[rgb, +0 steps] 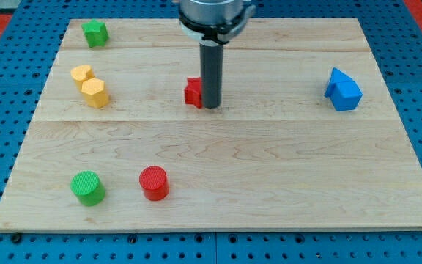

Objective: Push the red star towards the top center of the board

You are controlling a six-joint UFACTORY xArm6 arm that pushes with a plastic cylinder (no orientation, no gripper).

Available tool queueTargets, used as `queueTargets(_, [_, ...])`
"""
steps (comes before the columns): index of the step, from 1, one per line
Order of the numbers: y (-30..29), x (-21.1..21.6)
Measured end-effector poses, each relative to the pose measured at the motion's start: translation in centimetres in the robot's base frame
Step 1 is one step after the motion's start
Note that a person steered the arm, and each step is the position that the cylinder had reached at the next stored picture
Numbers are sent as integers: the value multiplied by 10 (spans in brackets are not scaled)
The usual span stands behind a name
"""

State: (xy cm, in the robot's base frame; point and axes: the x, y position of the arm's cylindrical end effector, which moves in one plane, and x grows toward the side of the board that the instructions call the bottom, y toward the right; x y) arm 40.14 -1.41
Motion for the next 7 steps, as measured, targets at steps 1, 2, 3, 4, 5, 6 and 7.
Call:
queueTargets(1, [-89, -8])
queueTargets(2, [-135, -10])
queueTargets(3, [-75, -11])
queueTargets(4, [-33, -42])
queueTargets(5, [13, -82])
queueTargets(6, [27, -47])
queueTargets(7, [-25, -10])
